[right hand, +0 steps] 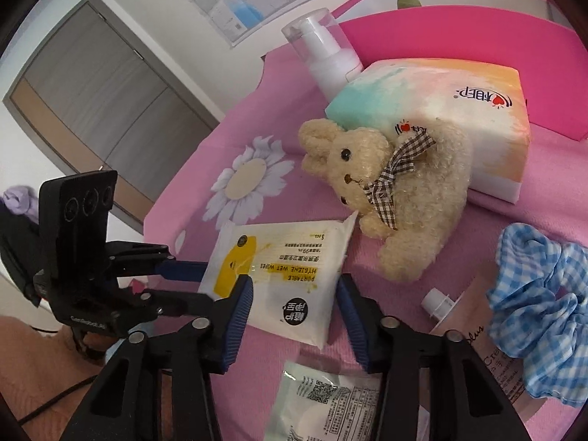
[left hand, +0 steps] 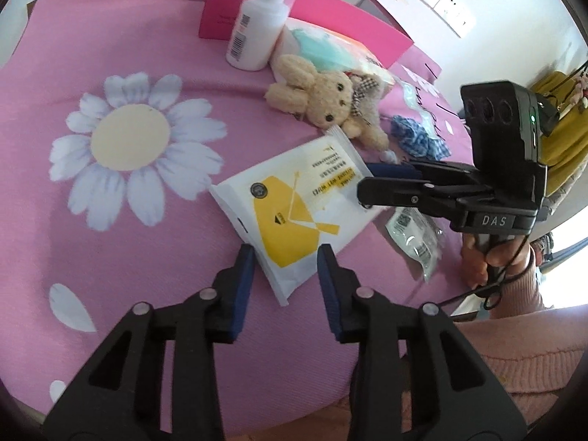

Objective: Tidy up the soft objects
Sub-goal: 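Grasp the wet wipes pack with the right gripper and lift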

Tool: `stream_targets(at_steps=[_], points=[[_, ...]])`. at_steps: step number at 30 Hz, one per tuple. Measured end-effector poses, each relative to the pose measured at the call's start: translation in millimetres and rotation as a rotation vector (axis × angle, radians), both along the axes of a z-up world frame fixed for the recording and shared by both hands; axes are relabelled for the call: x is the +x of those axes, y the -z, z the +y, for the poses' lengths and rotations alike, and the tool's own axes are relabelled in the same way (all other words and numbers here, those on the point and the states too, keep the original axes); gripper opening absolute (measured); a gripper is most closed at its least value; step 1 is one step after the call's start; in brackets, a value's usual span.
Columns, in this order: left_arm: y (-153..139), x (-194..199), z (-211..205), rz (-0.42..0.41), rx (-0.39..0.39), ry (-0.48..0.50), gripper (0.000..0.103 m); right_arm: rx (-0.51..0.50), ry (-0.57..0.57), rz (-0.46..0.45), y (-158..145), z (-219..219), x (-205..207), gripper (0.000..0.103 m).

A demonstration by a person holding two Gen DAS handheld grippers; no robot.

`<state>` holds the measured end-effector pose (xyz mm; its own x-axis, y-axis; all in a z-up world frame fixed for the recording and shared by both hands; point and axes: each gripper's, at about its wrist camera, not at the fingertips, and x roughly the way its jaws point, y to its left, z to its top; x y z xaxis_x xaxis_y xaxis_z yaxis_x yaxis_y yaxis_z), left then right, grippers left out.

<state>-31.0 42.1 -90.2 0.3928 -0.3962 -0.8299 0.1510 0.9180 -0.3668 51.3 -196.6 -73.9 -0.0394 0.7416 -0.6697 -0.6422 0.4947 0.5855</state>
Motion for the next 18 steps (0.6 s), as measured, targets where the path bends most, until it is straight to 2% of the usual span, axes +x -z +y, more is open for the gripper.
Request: stream_targets(at_steps=[1, 3, 11, 18], points=[[-0.7, 0.0, 1.1, -0.004, 0.001, -0.001, 0.038, -0.003, 0.005, 0.001, 0.1, -1.2, -0.3, 0.033], [-2.3, 0.5, 0.5, -0.013, -0.003, 0.001, 0.037, 0.008, 0.011, 0.012, 0.2, -0.8, -1.9, 0.029], [-16.6, 4.0, -10.0, -0.066, -0.007, 0.028, 0.038, 0.059, 0.043, -0.025, -22.5, -19.0, -6.0, 0.029], [-40.8, 17.0, -23.7, -0.152, 0.018, 0.066, 0.038, 0.076, 0.084, -0.077, -45.0, -38.2, -3.9, 0.029]])
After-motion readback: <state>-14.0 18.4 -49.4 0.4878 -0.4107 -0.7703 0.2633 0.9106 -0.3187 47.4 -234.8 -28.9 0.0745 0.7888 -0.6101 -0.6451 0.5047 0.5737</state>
